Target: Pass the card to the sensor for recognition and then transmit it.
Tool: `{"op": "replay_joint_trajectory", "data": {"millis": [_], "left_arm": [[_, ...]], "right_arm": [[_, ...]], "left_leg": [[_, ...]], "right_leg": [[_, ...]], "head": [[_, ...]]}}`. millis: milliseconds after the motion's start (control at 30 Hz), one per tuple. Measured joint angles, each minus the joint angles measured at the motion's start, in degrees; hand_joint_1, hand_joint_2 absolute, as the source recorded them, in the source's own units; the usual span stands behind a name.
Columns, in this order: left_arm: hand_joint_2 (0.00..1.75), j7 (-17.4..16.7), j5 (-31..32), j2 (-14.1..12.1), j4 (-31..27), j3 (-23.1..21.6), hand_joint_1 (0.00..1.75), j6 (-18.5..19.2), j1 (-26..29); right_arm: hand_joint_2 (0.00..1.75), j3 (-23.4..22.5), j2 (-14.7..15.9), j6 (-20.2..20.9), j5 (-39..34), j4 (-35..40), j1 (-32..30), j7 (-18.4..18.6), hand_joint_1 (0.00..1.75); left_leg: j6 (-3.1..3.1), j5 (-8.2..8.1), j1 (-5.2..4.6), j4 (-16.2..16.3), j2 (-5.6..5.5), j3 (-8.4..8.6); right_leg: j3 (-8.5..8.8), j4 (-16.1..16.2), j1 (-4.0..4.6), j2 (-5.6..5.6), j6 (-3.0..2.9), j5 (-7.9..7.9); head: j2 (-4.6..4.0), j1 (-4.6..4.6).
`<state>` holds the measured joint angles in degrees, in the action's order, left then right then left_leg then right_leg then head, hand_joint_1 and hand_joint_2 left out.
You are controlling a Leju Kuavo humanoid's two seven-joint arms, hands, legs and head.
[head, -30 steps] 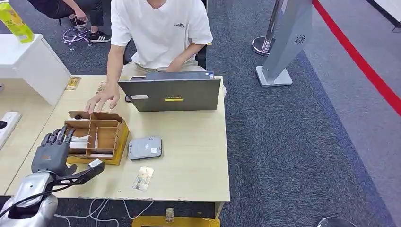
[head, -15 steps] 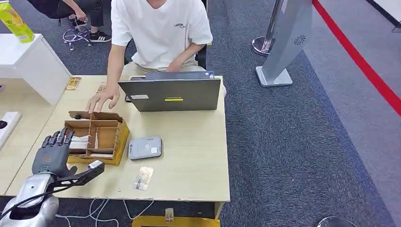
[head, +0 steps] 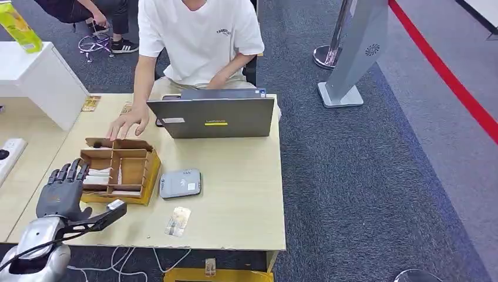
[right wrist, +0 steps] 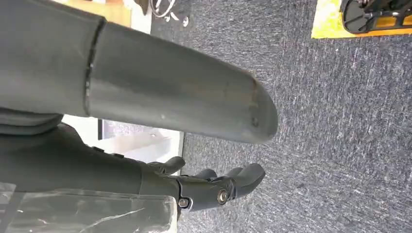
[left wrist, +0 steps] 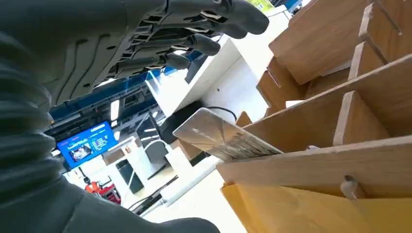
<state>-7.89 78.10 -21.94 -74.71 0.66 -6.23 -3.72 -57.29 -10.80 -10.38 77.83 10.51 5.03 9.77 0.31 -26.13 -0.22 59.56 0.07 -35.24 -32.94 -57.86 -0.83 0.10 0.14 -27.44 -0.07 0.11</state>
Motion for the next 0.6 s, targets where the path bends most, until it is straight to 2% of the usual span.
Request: {"op": "replay_joint_trajectory", "data": {"millis": [600], "left_arm": [[1.75, 0.1, -0.6, -0.3, 0.3, 0.0, 1.75, 1.1, 0.2]], "right_arm": [[0.00, 0.0, 0.0, 0.0, 0.1, 0.0, 0.0, 0.0, 0.00]], "left_leg": [[0.00, 0.00, 0.00, 0.0, 0.01, 0.01]], "right_leg": [[-0.01, 0.0, 0.00, 0.03, 0.00, 0.00]], "head": [[0.00, -0.02]]}}
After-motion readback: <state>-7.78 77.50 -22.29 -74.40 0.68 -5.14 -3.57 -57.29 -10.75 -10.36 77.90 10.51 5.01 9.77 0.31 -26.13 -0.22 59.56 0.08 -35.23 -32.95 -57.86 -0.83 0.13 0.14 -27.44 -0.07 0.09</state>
